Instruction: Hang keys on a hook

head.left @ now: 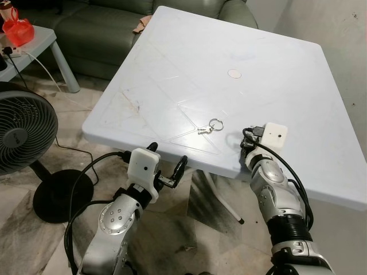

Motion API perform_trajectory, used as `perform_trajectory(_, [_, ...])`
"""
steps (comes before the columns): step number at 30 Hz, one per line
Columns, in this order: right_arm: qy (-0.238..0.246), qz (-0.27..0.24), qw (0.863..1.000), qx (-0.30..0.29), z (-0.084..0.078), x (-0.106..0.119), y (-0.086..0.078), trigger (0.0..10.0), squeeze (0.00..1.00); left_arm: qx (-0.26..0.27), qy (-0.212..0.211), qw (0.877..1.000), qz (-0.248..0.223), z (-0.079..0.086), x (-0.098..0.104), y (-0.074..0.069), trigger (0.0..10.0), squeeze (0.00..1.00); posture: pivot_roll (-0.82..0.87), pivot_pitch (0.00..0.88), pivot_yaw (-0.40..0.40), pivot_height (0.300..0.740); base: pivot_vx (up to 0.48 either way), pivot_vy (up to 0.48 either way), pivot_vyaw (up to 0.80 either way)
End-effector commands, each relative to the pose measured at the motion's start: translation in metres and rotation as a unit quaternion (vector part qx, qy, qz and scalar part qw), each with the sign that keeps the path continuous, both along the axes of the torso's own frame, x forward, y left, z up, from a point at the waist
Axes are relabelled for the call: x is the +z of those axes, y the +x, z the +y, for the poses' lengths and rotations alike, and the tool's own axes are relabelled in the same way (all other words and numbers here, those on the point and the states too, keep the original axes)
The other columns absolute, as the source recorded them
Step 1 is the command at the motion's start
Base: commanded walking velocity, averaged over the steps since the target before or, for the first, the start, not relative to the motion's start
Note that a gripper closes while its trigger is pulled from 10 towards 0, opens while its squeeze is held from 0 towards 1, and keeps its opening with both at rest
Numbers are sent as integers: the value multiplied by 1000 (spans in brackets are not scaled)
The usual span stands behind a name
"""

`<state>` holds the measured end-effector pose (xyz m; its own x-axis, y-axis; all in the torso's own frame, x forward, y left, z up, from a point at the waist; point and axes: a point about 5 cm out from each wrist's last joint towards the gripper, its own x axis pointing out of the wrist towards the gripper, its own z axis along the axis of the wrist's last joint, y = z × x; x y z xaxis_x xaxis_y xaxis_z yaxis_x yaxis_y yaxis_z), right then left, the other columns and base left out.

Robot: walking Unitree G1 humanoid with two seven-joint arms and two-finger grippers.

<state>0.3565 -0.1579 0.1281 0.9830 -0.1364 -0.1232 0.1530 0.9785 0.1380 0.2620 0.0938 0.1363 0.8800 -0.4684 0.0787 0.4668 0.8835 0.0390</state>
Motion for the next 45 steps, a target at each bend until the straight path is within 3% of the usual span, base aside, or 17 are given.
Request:
perform_trajectory(1, [-5, -20, 1000, -4, -6, 4, -1, 10000, 0, -6, -1, 1000, -4, -5, 1, -1, 10000, 0, 118, 185, -134, 740, 0, 0, 0])
perform_trajectory(7, [0, -34, 999, -9, -9, 9, -1, 10000, 0, -7, -1, 1000, -5, -5, 1, 0, 10000, 0, 114, 180, -130, 740, 0, 0, 0])
perform_trajectory(22, [-22, -10, 1000, -4, -21, -2, -5, 10000, 0, -7, -1, 1000, -6, -5, 1, 0, 10000, 0, 112, 182, -128, 740, 0, 0, 0])
perform_trajectory(39, [-19, 0, 1000, 7, -17, -6, -9, 9804, 0, -7, 0, 1000, -8, -5, 1, -1, 10000, 0, 110, 183, -129, 740, 0, 0, 0])
perform_trajectory(40, [-13, 5, 1000, 5, -17, -7, -9, 4118, 0, -7, 0, 1000, -8, -6, 1, -1, 10000, 0, 112, 184, -128, 740, 0, 0, 0])
perform_trajectory(41, [-12, 7, 1000, 4, -17, -7, -9, 2980, 0, -6, 0, 1000, -8, -6, 1, -1, 10000, 0, 112, 184, -128, 740, 0, 0, 0])
perform_trajectory(42, [-12, 8, 1000, 3, -17, -7, -9, 2980, 0, -6, 0, 1000, -8, -6, 1, -1, 10000, 0, 112, 184, -128, 740, 0, 0, 0])
perform_trajectory(43, [-12, 8, 1000, 2, -17, -8, -10, 0, 0, -6, 0, 1000, -9, -5, 1, -1, 10000, 0, 112, 184, -128, 740, 0, 0, 0])
perform_trajectory(45, [-17, 8, 1000, -1, -18, -8, -10, 0, 0, -5, 1, 1000, -9, -5, 2, -1, 10000, 0, 112, 184, -128, 740, 0, 0, 0])
